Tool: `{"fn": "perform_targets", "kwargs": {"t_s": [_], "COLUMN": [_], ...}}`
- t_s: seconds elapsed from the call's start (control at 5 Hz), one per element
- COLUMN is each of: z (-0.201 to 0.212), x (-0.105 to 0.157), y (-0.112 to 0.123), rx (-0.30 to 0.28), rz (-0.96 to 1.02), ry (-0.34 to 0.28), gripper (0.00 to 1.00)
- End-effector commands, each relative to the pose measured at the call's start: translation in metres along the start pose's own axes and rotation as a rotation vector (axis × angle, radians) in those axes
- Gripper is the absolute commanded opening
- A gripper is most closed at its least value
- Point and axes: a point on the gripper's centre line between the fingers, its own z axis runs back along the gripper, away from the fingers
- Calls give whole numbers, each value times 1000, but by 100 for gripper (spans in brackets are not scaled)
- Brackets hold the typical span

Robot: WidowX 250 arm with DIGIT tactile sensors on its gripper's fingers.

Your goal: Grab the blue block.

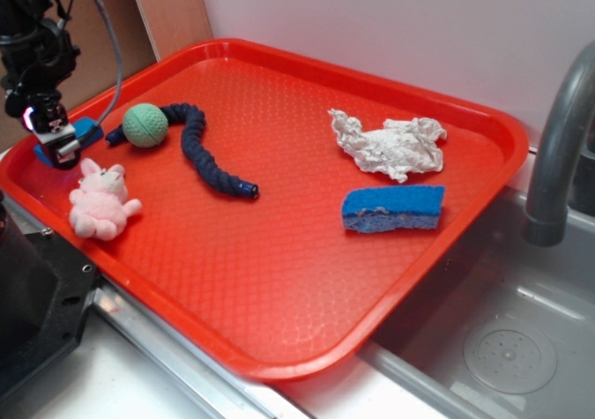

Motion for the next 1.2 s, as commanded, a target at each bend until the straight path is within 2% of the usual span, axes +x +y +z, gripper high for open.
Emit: {"fn": "perform_targets", "kwargs": {"t_s": [0.0,0.2,0.4,0.6,1.0], "z": [-14,-15,-8,2,10], "x": [4,11,17,16,18], "y": [0,-19,-39,-43,-35], "rx": [-55,-107,-106,-92,-90], "rz": [-30,-38,-62,-63,-49], "ry": [-27,-42,-17,-4,7], "gripper": [100,45,0,100,100]}}
